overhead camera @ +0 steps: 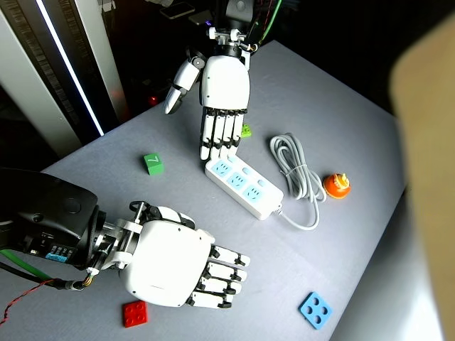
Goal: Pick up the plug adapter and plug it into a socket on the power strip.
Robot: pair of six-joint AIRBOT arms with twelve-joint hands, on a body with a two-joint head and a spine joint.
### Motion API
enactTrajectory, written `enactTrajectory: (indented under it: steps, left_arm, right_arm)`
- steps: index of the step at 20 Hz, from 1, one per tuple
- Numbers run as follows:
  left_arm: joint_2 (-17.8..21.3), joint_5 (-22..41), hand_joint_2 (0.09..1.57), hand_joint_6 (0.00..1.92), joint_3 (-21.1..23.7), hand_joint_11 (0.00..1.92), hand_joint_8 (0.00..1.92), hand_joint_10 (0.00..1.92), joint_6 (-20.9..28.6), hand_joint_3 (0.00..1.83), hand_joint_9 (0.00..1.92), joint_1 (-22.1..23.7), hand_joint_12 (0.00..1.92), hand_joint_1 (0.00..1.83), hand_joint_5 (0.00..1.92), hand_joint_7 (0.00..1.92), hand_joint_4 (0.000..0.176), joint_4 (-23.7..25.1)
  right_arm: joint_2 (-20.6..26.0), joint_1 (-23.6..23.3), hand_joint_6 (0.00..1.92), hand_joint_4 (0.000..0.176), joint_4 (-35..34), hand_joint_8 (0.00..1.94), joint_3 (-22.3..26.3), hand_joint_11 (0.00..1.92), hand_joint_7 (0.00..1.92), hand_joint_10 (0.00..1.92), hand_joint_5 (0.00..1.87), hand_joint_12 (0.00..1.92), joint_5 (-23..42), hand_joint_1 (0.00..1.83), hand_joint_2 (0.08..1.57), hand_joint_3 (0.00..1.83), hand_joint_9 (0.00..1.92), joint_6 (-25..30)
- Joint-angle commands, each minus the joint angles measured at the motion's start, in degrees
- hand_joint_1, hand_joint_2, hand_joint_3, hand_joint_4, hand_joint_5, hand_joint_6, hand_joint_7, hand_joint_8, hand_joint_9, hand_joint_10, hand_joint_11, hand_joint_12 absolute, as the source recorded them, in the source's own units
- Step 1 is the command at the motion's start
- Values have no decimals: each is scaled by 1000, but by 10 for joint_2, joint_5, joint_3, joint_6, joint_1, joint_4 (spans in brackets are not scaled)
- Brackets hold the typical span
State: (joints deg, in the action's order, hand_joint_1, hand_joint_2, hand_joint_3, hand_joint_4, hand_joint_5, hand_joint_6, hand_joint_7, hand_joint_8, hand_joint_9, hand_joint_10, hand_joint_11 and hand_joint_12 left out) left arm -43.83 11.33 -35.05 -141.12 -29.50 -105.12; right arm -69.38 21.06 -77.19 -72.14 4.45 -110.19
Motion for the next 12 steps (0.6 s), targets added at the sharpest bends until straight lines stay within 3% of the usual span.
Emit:
enactTrajectory:
  steps: [1, 6, 12]
  left_arm:
    - [-2, -9, 1211, 4, -3, 0, 5, 5, 0, 0, 112, 5, 283, 0, 158, 138, 0, 4]
    - [-7, -9, 1215, 2, -4, 0, 0, 0, -8, 0, 95, 9, 250, 8, 146, 113, 0, 4]
    - [-16, -8, 1212, 3, -11, 0, 2, 2, -17, 0, 109, 11, 293, 0, 142, 118, 0, 4]
  right_arm:
    - [4, -1, 2, 0, 1, 3, -3, 0, 163, 1, 199, 450, 16, 951, 1080, 1, 157, 1]
    - [3, 3, 7, 0, 1, 7, -4, 0, 209, 10, 240, 692, 14, 987, 1063, 0, 203, 0]
    - [1, 7, 1, 0, 1, 2, -4, 0, 206, 1, 228, 672, 14, 958, 1093, 5, 204, 0]
